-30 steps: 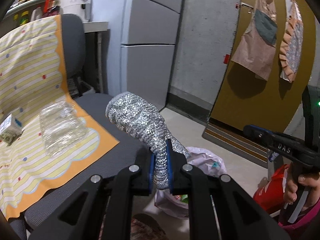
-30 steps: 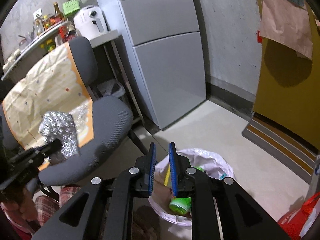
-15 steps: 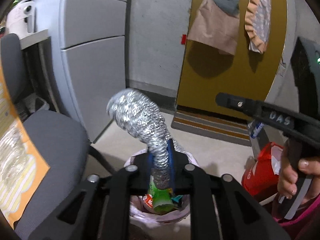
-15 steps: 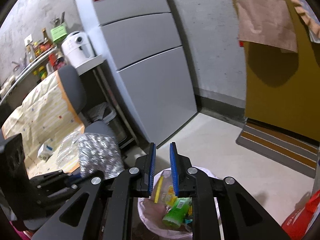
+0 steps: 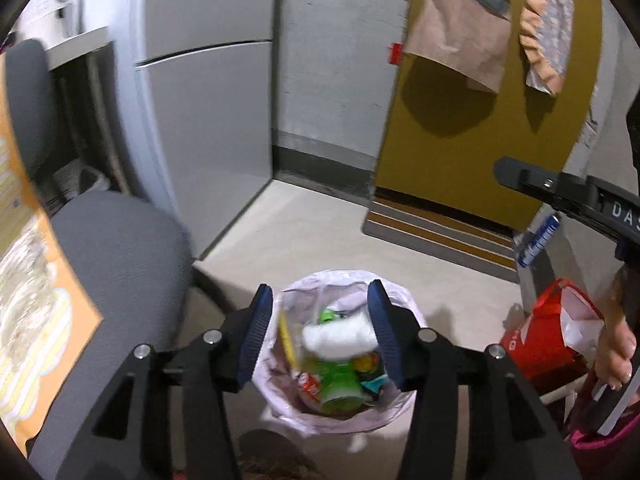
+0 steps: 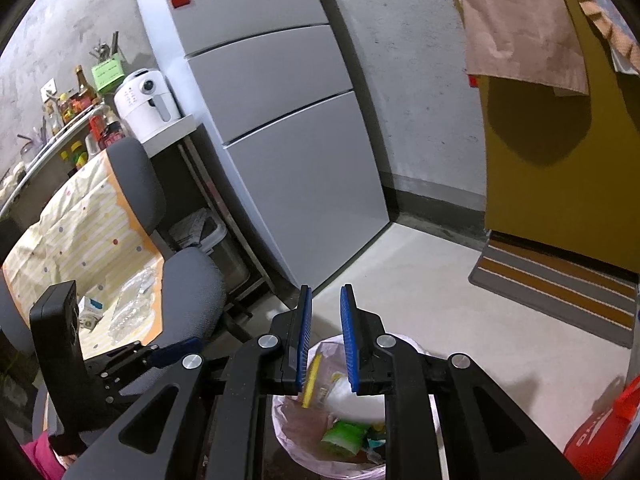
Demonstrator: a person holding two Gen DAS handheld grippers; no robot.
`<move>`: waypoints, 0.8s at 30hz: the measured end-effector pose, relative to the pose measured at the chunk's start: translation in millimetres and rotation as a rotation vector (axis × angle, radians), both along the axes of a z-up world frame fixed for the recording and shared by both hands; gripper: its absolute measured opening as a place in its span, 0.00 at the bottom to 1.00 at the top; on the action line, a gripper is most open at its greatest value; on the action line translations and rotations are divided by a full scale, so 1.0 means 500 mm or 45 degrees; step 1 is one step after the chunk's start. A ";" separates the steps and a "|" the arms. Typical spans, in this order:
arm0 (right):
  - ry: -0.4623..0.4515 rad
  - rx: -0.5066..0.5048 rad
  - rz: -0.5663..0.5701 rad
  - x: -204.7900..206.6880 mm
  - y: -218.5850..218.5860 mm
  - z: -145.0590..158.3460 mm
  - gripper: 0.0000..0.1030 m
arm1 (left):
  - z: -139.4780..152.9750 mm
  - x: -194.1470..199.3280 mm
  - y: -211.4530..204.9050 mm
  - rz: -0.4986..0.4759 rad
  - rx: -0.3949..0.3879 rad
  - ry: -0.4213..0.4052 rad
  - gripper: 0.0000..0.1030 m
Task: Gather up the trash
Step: 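Move both open grippers back over the chair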
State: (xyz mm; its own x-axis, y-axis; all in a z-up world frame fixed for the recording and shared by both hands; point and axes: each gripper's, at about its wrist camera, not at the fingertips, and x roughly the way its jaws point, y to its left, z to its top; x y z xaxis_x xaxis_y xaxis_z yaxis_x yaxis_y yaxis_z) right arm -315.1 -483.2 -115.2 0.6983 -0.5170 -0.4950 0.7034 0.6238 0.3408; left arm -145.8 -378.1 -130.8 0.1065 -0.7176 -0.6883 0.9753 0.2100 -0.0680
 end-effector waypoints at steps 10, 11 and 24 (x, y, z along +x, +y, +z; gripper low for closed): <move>-0.001 -0.065 0.137 0.076 0.068 0.050 0.17 | 0.057 0.102 0.156 0.271 -0.111 -0.035 0.51; 0.002 -0.069 0.156 0.089 0.076 0.053 0.18 | 0.061 0.114 0.175 0.301 -0.119 -0.028 0.54; 0.118 -0.109 0.592 0.361 0.219 0.072 0.35 | 0.108 0.328 0.434 0.814 -0.173 -0.063 0.71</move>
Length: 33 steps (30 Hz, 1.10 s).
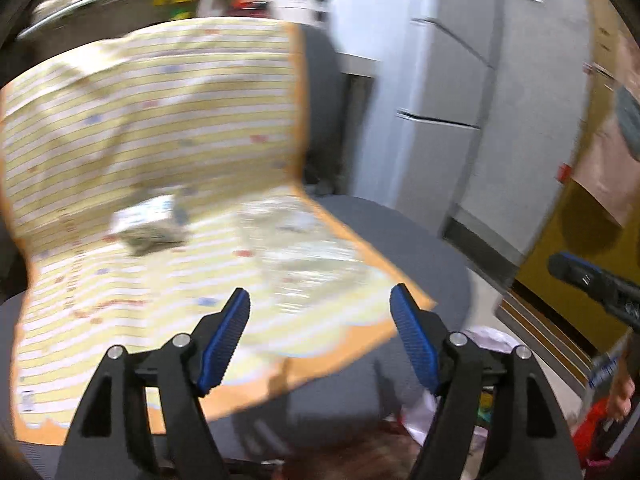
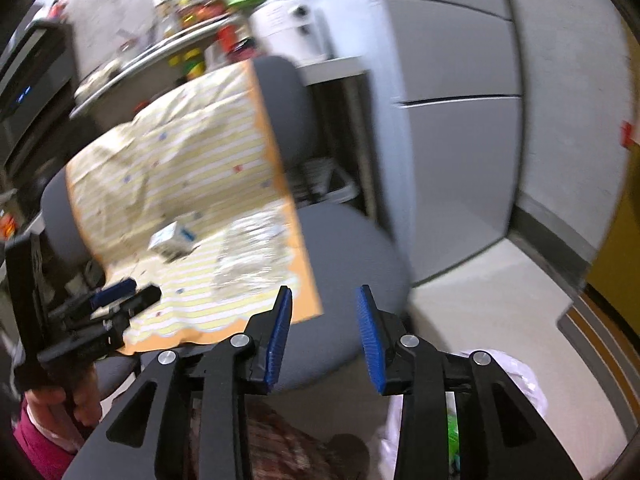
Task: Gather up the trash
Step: 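Move both open grippers back over the chair, then grasp the white milk carton with the left gripper while the right reaches the clear tray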
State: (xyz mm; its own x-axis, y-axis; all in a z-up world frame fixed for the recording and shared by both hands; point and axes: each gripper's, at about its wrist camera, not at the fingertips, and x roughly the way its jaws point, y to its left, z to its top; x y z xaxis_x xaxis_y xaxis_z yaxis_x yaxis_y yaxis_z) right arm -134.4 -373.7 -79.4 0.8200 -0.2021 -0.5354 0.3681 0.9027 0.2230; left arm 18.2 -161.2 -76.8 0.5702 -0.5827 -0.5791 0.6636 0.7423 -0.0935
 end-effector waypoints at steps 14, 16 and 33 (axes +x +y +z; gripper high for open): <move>0.054 -0.021 0.228 0.283 0.050 -0.016 0.44 | -0.015 0.330 0.082 0.491 0.047 0.118 0.90; 0.063 -0.021 0.231 0.308 0.044 -0.025 0.44 | -0.022 0.375 0.060 0.535 0.062 0.137 0.90; 0.147 0.014 0.212 0.390 -0.022 -0.100 0.44 | -0.130 0.568 0.015 0.774 -0.025 0.526 0.93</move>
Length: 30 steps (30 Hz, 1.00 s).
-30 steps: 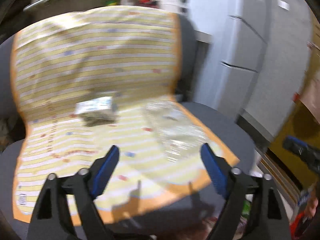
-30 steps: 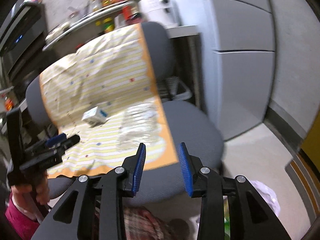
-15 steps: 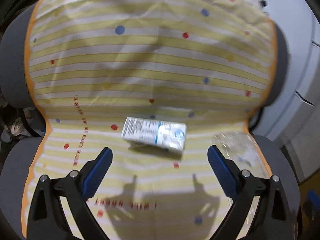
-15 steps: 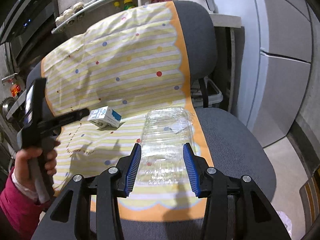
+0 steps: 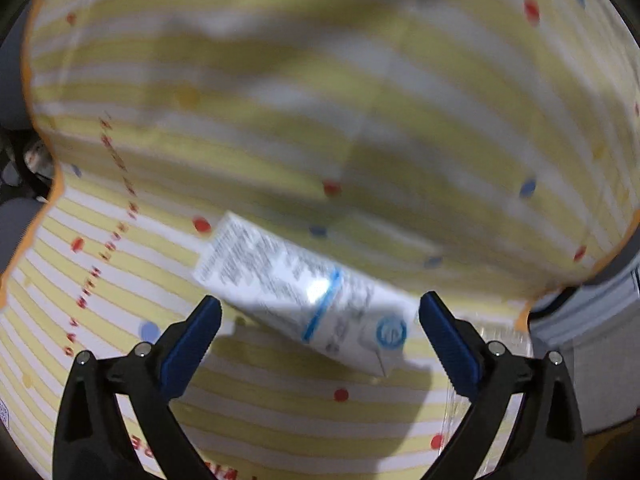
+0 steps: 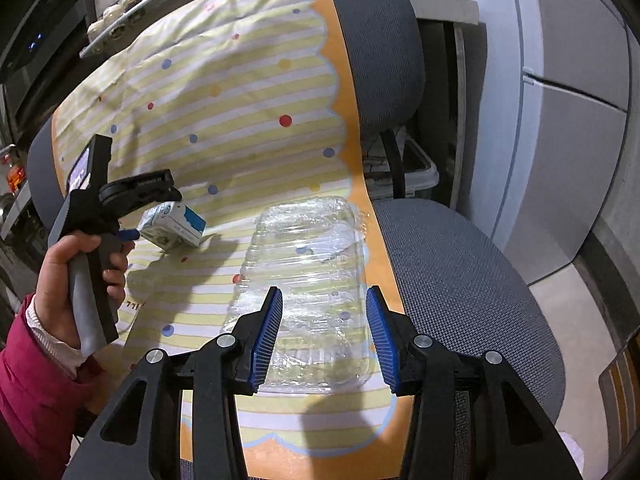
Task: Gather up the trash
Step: 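Grasp the white milk carton with the left gripper while the right reaches the clear tray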
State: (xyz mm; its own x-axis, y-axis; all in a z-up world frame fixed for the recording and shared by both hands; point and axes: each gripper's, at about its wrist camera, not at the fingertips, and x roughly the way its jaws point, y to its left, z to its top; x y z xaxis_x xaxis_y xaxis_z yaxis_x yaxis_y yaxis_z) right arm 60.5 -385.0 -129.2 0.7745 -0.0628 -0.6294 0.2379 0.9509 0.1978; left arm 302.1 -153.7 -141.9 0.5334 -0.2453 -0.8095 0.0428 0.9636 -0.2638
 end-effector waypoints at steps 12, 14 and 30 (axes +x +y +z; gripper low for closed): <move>-0.011 -0.005 -0.018 -0.043 0.017 0.011 0.44 | 0.009 -0.058 0.037 -0.165 -0.024 -0.057 0.13; -0.021 0.005 -0.016 -0.052 0.027 0.017 0.44 | 0.036 -0.095 0.056 -0.235 0.005 -0.122 0.07; -0.052 -0.020 0.055 -0.115 0.135 0.052 0.44 | 0.049 -0.307 0.252 -0.413 0.045 -0.181 0.20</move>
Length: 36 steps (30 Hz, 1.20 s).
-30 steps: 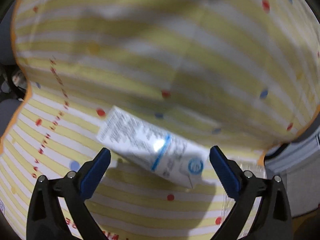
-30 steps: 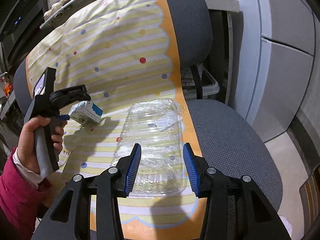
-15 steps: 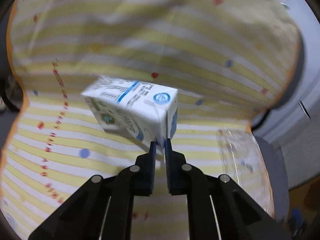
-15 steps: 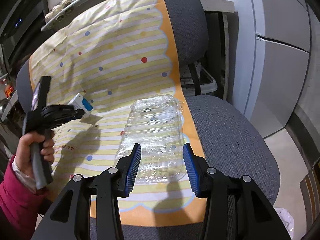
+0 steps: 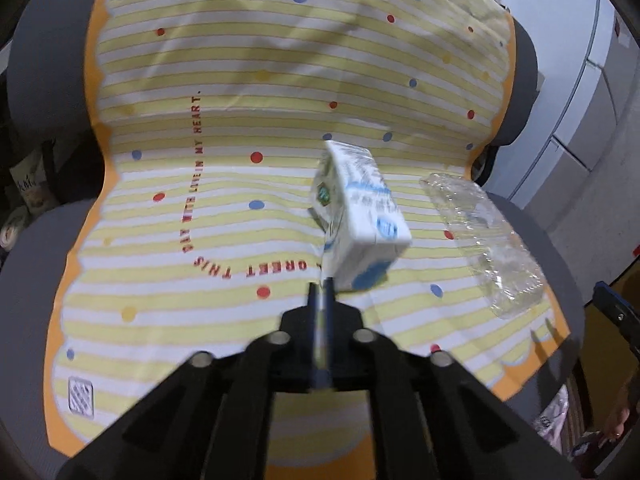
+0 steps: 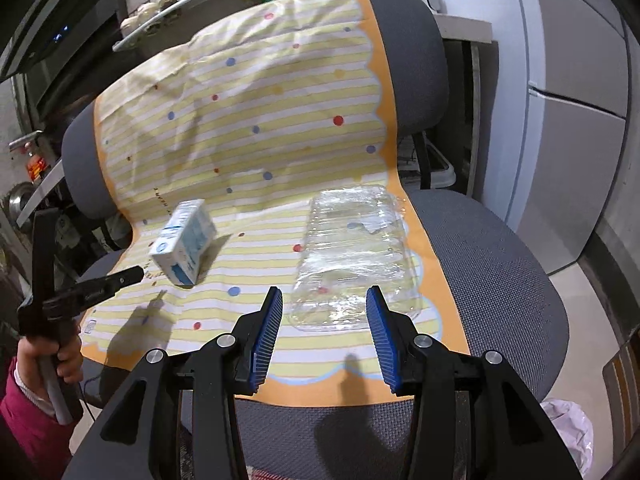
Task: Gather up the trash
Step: 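Grasp the white milk carton with the left gripper while the right reaches the clear tray, then close the right gripper on the clear plastic tray and lift it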
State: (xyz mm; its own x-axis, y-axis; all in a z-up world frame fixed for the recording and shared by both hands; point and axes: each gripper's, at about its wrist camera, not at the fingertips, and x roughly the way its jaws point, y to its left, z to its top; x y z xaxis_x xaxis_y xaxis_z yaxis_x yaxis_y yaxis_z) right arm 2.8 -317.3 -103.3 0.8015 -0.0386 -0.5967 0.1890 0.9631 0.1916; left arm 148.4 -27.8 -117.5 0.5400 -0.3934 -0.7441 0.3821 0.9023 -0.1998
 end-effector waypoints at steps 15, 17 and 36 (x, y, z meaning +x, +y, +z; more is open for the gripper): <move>0.004 0.056 -0.076 -0.022 -0.060 -0.019 0.47 | -0.030 0.032 -0.229 -0.097 0.239 -0.140 0.85; 0.011 0.064 -0.077 -0.019 -0.067 -0.026 0.47 | -0.042 0.052 -0.229 -0.058 0.242 -0.108 0.86; 0.161 0.089 -0.032 0.141 -0.099 -0.132 0.72 | -0.050 0.034 -0.170 -0.070 0.052 -0.004 0.69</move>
